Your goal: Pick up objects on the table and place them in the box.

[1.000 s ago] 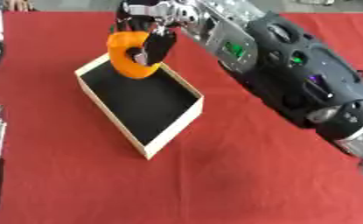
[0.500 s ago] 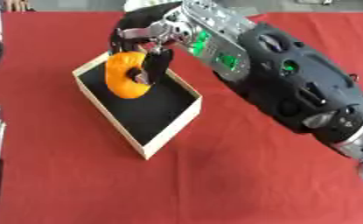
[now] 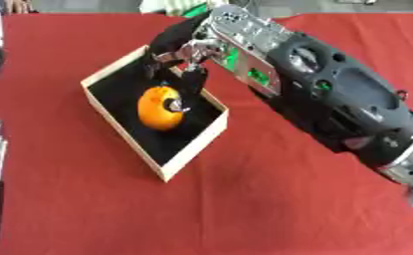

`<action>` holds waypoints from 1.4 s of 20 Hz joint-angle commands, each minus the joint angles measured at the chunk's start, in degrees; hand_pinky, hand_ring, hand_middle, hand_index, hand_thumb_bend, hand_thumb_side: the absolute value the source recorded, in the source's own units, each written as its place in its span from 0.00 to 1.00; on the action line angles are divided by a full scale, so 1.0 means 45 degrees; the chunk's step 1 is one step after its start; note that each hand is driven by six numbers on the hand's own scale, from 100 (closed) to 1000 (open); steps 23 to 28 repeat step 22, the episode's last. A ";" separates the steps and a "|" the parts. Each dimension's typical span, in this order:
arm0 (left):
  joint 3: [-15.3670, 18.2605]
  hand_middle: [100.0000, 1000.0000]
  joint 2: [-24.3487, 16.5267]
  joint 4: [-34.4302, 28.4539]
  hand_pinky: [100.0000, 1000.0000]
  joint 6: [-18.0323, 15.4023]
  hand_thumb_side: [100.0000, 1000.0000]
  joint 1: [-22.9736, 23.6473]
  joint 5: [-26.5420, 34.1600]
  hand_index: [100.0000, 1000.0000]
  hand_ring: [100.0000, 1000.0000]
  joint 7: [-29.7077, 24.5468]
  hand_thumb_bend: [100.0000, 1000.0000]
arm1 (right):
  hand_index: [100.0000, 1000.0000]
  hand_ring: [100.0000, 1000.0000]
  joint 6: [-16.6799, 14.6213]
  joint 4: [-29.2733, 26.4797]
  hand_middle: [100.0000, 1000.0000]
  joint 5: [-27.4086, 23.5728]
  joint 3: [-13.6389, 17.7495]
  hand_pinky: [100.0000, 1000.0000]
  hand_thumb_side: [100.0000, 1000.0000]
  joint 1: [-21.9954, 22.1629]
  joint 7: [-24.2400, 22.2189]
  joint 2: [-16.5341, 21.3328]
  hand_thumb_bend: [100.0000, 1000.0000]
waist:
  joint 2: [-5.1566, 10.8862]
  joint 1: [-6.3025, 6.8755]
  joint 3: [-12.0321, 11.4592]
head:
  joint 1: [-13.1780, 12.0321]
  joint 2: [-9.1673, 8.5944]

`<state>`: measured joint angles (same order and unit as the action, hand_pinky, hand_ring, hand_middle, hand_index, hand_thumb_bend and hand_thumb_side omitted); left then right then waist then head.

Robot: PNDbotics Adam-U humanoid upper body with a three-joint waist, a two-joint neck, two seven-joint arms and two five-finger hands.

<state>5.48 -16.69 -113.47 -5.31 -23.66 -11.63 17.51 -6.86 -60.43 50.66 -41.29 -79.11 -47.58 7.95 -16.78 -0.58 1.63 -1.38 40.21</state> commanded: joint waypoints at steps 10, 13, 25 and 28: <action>0.0019 0.64 -0.0123 -0.0248 0.47 0.0024 0.50 -0.0124 0.0017 0.82 0.65 -0.0143 0.29 | 0.92 0.92 0.0152 -0.1806 0.85 0.0601 0.0919 0.83 0.51 -0.0200 0.0001 0.0836 0.19 | 0.0271 0.0046 0.0079 | -0.0044 -0.0083; 0.0033 0.64 -0.0148 -0.0248 0.47 0.0042 0.50 -0.0113 -0.0003 0.82 0.65 -0.0155 0.29 | 0.91 0.92 0.0694 -0.2755 0.85 0.0609 0.1312 0.83 0.48 -0.0156 0.0220 0.1311 0.11 | 0.0285 0.0045 0.0124 | -0.0091 -0.0089; 0.0070 0.64 -0.0303 -0.0248 0.47 0.0049 0.50 -0.0104 -0.0057 0.82 0.65 -0.0088 0.28 | 0.89 0.89 0.2110 -0.5774 0.82 0.0295 0.2826 0.83 0.36 0.0808 0.1195 0.3140 0.00 | 0.0255 0.0089 0.0258 | -0.0187 -0.0040; 0.0070 0.64 -0.0303 -0.0248 0.47 0.0049 0.50 -0.0104 -0.0057 0.82 0.65 -0.0088 0.28 | 0.89 0.89 0.2110 -0.5774 0.82 0.0295 0.2826 0.83 0.36 0.0808 0.1195 0.3140 0.00 | 0.0255 0.0089 0.0258 | -0.0187 -0.0040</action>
